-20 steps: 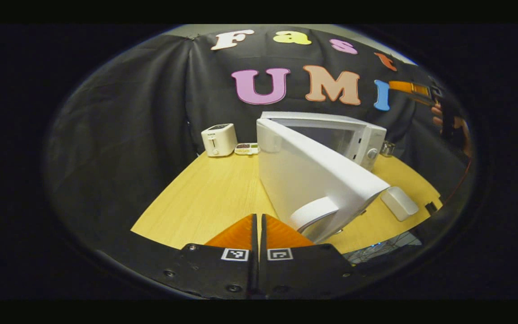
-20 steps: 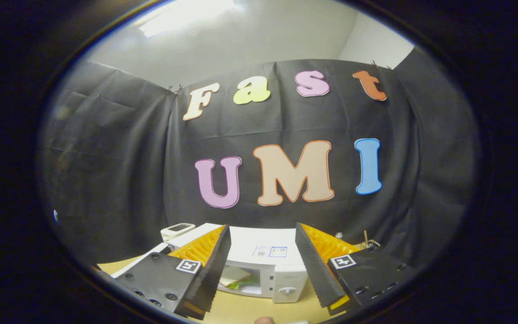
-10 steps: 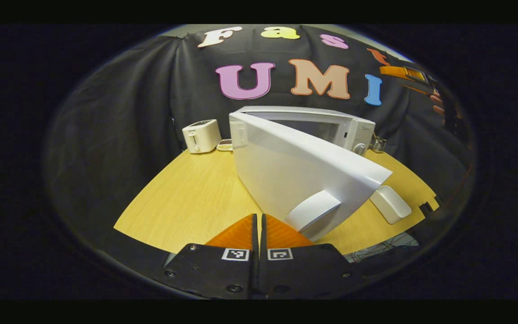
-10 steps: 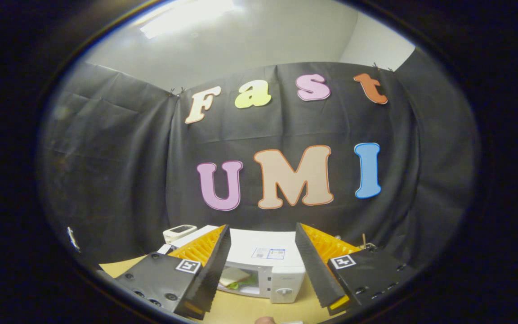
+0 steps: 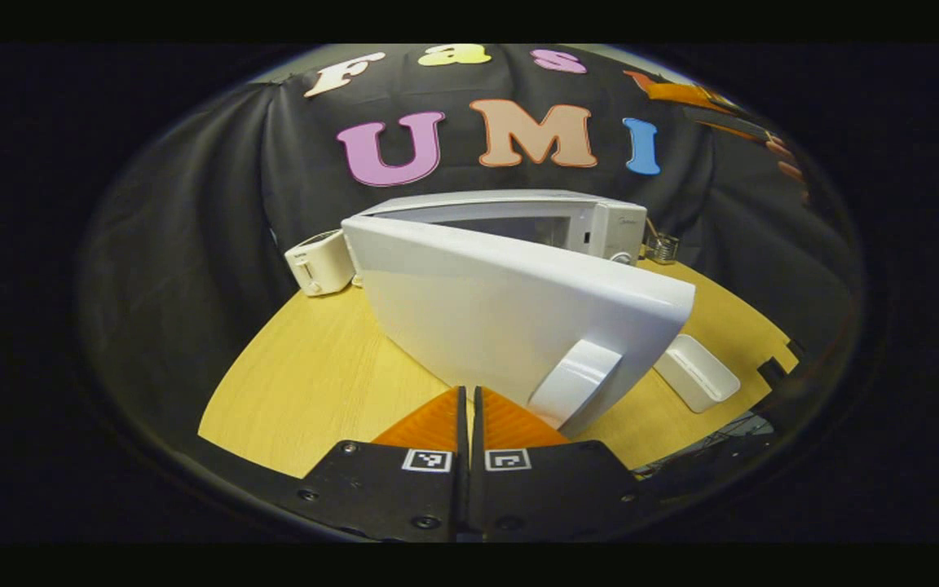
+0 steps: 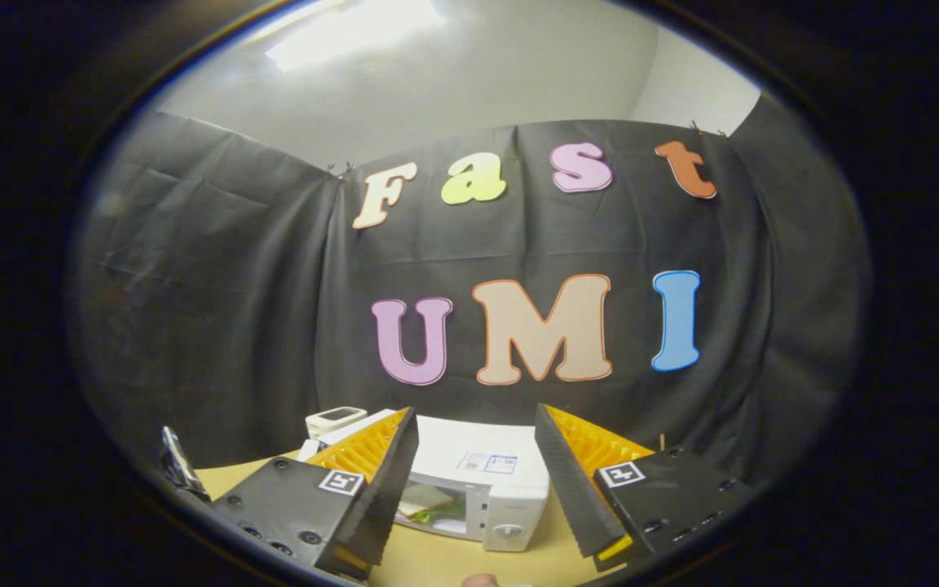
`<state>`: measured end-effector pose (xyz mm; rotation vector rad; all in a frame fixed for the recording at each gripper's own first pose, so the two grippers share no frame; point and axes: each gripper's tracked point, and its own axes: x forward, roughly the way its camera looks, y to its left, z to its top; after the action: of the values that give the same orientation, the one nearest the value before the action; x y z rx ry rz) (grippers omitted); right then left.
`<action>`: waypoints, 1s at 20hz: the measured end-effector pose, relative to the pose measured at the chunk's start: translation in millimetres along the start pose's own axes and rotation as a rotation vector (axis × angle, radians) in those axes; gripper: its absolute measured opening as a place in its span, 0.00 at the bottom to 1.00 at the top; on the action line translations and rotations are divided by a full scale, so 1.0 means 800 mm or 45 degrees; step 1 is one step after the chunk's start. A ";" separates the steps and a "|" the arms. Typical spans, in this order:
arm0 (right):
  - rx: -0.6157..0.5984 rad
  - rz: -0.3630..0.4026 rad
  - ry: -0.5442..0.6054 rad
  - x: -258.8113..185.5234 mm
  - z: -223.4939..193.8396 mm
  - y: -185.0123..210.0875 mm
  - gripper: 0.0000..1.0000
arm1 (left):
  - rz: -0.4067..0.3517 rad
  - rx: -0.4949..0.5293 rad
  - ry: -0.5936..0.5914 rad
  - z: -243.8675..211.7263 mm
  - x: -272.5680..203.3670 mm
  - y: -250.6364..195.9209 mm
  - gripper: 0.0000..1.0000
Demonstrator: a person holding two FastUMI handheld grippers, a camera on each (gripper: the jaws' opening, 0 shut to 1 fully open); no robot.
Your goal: Open the microwave oven with the left hand, put the food in, and close the microwave oven.
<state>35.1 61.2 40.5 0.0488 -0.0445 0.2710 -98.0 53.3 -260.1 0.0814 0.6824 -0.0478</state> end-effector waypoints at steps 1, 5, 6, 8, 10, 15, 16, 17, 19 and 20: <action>-0.007 0.011 -0.003 -0.002 0.001 -0.003 0.88 | -0.003 0.001 -0.005 0.004 0.004 -0.007 0.00; -0.021 0.047 -0.009 -0.008 0.003 -0.010 0.88 | -0.024 0.021 -0.005 0.018 0.023 -0.036 0.00; -0.026 0.050 -0.008 -0.009 0.002 -0.013 0.88 | -0.027 0.038 -0.007 0.022 0.029 -0.042 0.00; -0.033 0.048 -0.001 -0.009 0.000 -0.020 0.78 | -0.036 0.062 -0.008 0.030 0.038 -0.053 0.00; -0.036 0.053 0.009 -0.007 -0.004 -0.025 0.89 | -0.045 0.071 0.002 0.033 0.046 -0.060 0.00; -0.047 0.061 0.023 -0.005 -0.012 -0.045 0.78 | -0.029 0.067 -0.005 0.061 0.075 -0.073 0.00; -0.051 0.061 0.027 -0.005 -0.014 -0.049 0.78 | -0.024 0.060 -0.013 0.068 0.080 -0.074 0.00; -0.053 0.057 0.028 -0.005 -0.017 -0.053 0.78 | -0.040 0.048 -0.016 0.073 0.084 -0.080 0.01; -0.051 0.040 0.026 -0.005 -0.017 -0.061 0.89 | -0.065 0.037 -0.018 0.079 0.095 -0.089 0.01; -0.046 0.031 0.023 -0.005 -0.017 -0.065 0.78 | -0.065 0.040 -0.012 0.082 0.100 -0.091 0.01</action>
<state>46.0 10.6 24.6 0.0098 -0.0318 0.2949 0.0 -26.8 -264.1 0.0941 0.6746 -0.1082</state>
